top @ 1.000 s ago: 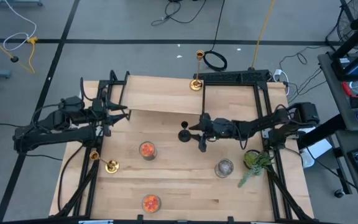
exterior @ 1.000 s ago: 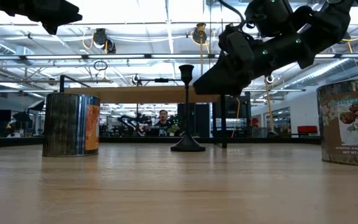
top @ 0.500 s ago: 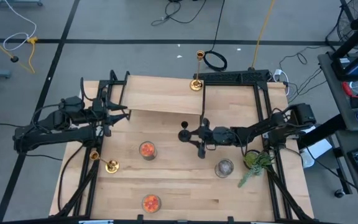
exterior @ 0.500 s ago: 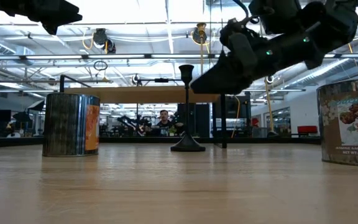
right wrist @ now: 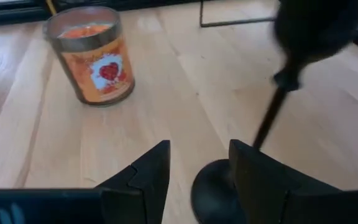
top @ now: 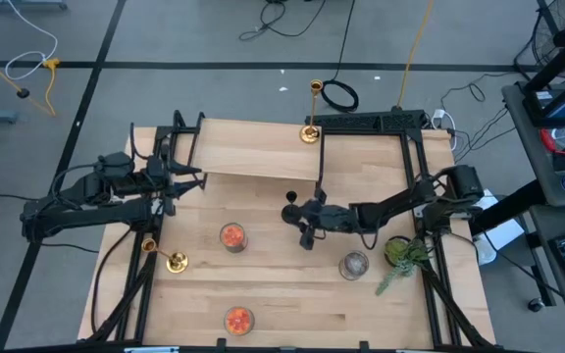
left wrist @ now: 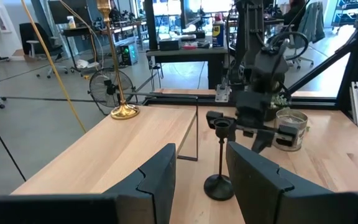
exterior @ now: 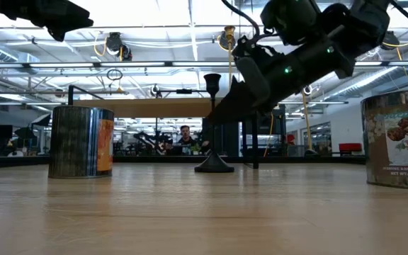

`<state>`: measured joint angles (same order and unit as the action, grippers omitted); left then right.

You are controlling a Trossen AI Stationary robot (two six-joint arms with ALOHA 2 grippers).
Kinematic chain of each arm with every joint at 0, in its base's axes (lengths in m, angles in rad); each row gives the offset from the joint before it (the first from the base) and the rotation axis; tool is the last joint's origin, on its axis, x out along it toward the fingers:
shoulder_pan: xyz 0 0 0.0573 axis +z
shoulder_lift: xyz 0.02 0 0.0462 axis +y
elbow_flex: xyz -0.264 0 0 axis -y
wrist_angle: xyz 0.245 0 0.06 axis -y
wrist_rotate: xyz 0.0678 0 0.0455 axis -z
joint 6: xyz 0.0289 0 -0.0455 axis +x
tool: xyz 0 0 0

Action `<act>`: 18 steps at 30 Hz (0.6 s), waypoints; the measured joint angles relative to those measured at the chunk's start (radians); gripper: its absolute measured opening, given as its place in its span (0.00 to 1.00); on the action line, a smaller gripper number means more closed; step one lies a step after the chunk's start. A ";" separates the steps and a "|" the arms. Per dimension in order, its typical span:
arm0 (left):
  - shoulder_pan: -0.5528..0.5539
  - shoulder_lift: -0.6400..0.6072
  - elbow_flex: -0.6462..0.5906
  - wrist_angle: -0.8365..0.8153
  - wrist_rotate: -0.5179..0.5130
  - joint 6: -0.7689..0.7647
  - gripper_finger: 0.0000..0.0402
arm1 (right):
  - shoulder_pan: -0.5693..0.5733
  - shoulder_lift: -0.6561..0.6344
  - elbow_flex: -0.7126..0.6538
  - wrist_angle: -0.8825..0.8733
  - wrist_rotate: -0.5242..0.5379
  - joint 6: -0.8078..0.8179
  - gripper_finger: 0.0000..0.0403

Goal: Pick & Place candle stick holders
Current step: Put the black candle holder on the shelf

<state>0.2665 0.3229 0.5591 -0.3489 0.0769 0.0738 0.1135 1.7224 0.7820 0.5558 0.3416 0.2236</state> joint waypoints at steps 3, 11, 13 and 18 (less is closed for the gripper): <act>0.000 0.000 0.000 0.000 0.000 0.000 0.37 | 0.002 -0.037 0.012 -0.122 0.001 0.047 0.40; 0.000 0.000 0.000 0.002 0.000 -0.001 0.37 | 0.002 -0.070 0.010 -0.202 0.178 0.055 0.40; 0.000 0.000 0.000 0.003 0.000 0.000 0.37 | -0.004 -0.038 0.011 -0.150 0.148 0.056 0.40; 0.000 0.000 0.000 0.003 0.000 -0.003 0.37 | -0.011 0.016 0.012 -0.029 0.101 0.052 0.40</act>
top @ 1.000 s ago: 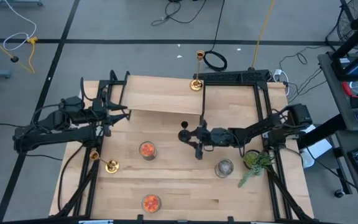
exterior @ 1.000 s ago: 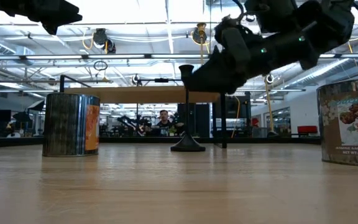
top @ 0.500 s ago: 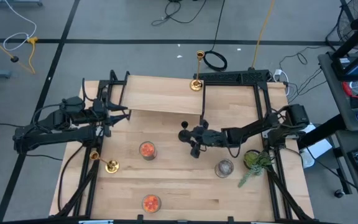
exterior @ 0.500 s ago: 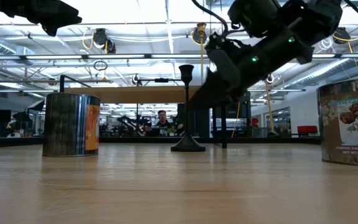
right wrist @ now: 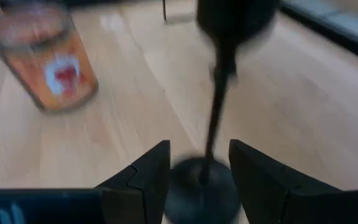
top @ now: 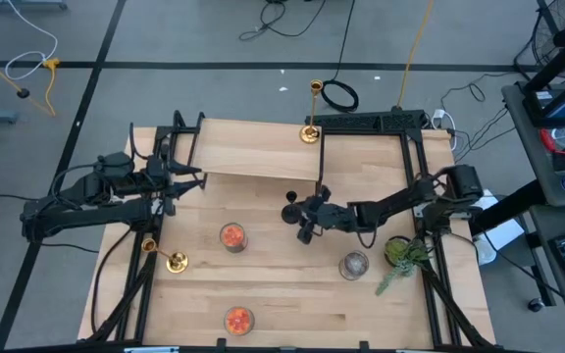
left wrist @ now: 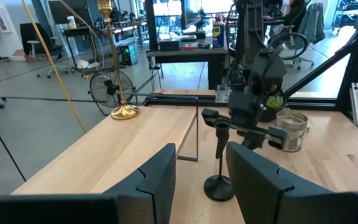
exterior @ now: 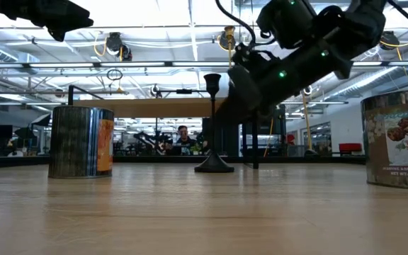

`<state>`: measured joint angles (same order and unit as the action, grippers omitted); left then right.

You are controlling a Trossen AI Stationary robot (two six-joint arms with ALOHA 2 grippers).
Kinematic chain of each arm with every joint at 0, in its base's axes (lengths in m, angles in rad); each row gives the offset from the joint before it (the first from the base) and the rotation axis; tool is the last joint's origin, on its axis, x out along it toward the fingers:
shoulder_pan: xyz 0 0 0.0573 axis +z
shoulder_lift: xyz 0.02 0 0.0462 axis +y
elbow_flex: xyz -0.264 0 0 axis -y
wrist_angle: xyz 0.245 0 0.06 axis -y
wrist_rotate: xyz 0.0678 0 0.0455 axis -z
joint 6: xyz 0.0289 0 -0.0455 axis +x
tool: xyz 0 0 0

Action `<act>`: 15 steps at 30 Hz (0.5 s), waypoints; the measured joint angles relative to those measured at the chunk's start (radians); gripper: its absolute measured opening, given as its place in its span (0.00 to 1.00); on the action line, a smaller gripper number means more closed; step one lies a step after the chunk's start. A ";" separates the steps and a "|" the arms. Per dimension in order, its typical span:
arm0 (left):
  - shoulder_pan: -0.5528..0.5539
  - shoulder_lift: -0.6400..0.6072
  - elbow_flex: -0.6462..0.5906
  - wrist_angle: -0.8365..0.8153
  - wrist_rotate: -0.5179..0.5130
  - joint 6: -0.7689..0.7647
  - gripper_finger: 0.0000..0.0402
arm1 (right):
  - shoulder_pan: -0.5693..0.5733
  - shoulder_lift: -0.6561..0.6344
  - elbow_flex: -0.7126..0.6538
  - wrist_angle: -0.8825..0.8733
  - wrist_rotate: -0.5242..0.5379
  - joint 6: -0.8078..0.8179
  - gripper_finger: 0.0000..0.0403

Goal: Pick & Place candle stick holders
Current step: Put the black candle holder on the shelf

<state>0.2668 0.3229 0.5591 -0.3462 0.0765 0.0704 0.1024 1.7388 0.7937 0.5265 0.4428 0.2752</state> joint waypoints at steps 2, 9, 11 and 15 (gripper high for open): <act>0.000 0.000 0.000 0.000 0.000 0.000 0.37 | -0.004 0.019 -0.002 0.039 0.001 -0.005 0.40; 0.000 0.000 0.000 -0.001 0.000 0.000 0.37 | -0.034 0.057 -0.002 0.115 0.001 0.044 0.40; 0.000 0.000 0.000 -0.001 0.000 0.000 0.37 | -0.039 0.057 -0.002 0.114 -0.001 0.051 0.38; 0.000 0.000 0.000 -0.001 0.000 0.000 0.37 | -0.043 0.057 -0.002 0.113 -0.003 0.053 0.27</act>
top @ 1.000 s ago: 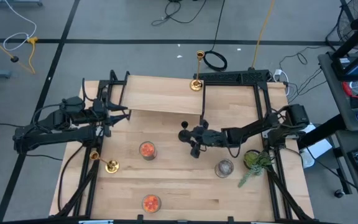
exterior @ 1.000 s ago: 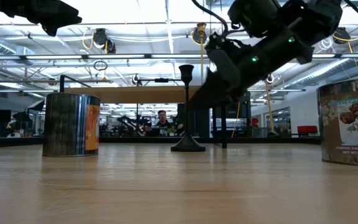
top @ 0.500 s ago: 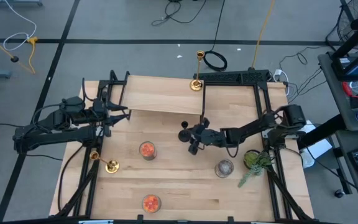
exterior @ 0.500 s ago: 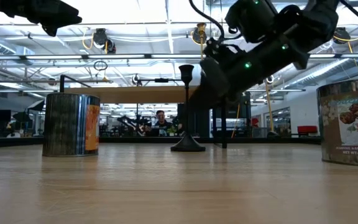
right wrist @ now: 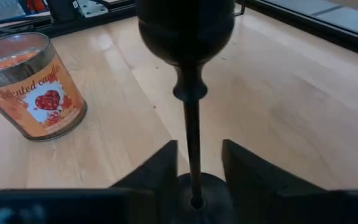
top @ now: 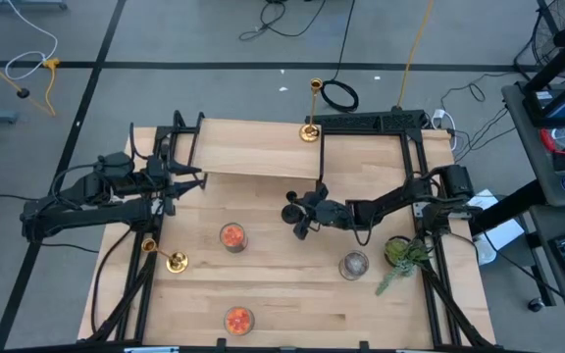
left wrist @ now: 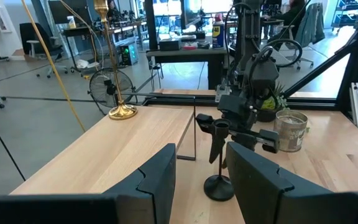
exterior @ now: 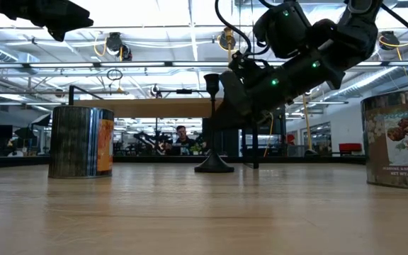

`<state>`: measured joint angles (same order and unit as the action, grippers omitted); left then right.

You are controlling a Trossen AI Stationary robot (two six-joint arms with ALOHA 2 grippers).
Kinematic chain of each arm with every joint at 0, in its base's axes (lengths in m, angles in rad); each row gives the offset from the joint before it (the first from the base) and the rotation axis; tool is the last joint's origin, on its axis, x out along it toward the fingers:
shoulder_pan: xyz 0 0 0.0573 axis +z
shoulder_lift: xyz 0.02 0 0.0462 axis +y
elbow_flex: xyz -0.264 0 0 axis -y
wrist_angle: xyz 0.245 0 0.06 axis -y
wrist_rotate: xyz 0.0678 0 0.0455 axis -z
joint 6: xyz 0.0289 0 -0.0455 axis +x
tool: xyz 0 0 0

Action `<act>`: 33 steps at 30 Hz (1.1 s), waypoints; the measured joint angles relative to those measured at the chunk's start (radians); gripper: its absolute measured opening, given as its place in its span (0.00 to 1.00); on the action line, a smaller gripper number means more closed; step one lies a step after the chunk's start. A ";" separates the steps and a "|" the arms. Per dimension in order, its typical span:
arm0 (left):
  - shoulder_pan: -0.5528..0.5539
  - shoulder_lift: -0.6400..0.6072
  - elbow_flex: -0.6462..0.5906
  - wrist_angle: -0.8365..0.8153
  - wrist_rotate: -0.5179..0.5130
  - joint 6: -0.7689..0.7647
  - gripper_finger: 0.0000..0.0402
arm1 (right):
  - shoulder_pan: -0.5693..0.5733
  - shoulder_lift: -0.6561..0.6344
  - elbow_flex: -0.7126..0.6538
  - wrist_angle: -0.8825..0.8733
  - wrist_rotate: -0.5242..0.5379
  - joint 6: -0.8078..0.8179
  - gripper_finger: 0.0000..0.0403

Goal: Pick & Place candle stick holders
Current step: Put the black candle holder on the shelf

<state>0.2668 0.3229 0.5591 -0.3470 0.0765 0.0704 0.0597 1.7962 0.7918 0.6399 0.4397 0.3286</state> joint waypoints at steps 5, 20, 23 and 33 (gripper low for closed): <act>0.000 0.000 0.000 0.000 0.000 0.000 0.37 | 0.009 0.000 0.000 0.002 -0.086 -0.016 0.04; 0.000 0.000 0.000 0.000 0.000 -0.001 0.37 | 0.070 -0.332 -0.001 -0.020 -0.138 -0.087 0.04; 0.000 0.005 0.000 0.005 0.000 -0.005 0.37 | 0.060 -0.386 -0.001 0.044 -0.156 -0.097 0.04; 0.000 0.067 -0.001 0.025 0.000 -0.001 0.37 | -0.023 -0.322 0.239 0.057 -0.262 -0.415 0.03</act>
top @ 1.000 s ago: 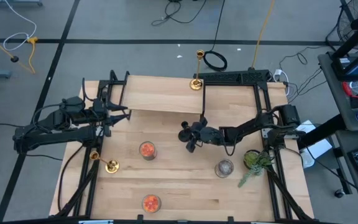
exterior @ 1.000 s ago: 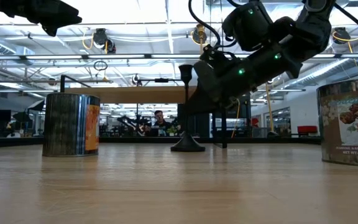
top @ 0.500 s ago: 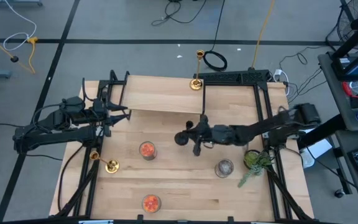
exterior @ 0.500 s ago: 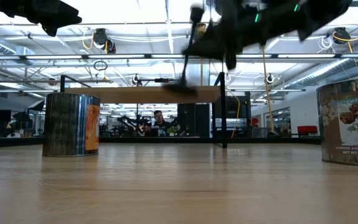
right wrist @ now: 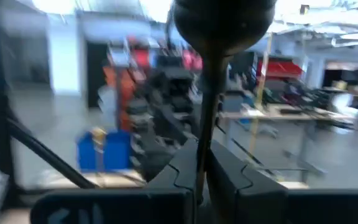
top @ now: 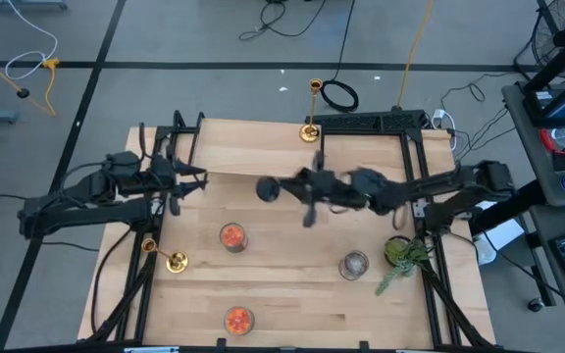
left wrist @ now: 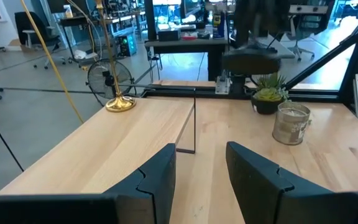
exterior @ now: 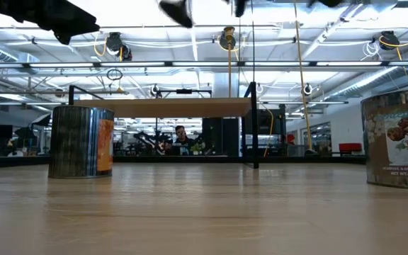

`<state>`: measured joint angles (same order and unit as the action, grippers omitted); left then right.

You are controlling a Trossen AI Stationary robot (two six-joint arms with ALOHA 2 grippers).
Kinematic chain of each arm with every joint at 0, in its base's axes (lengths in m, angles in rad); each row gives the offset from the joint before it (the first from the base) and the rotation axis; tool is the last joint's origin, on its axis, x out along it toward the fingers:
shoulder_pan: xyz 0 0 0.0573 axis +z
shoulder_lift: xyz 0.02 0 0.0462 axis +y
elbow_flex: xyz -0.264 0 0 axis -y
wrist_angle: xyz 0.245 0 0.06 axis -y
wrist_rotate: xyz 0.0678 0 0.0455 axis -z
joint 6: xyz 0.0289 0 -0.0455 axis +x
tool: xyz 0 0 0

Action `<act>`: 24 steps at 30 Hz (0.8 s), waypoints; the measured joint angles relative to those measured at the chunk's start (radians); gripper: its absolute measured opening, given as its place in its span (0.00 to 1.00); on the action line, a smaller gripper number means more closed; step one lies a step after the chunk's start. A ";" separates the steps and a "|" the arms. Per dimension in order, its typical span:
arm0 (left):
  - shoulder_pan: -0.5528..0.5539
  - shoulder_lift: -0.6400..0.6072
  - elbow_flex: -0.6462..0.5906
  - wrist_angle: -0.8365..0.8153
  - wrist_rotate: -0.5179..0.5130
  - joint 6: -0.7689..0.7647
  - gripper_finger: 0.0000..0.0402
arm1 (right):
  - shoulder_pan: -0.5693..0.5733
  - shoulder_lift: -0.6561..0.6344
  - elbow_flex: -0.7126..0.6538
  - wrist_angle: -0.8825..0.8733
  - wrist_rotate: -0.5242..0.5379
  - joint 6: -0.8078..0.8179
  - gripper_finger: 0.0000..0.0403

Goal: Pick & Place candle stick holders
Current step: Put the black candle holder on the shelf

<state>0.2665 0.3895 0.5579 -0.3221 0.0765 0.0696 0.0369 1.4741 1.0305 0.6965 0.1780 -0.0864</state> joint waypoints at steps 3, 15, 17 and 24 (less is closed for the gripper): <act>0.000 0.024 0.000 0.024 0.004 0.000 0.37 | -0.048 0.070 0.177 -0.228 0.005 -0.028 0.03; 0.000 0.036 0.000 0.055 0.009 0.028 0.37 | -0.224 0.356 0.396 -0.218 0.239 0.049 0.03; 0.000 0.036 0.000 0.054 0.010 0.028 0.37 | -0.242 0.386 0.397 -0.175 0.243 0.056 0.03; 0.000 0.036 0.000 0.053 0.009 0.028 0.37 | -0.292 0.436 0.397 -0.185 0.315 0.126 0.03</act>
<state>0.2661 0.4255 0.5583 -0.2687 0.0856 0.0971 -0.2553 1.9097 1.4277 0.5112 0.4933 0.0398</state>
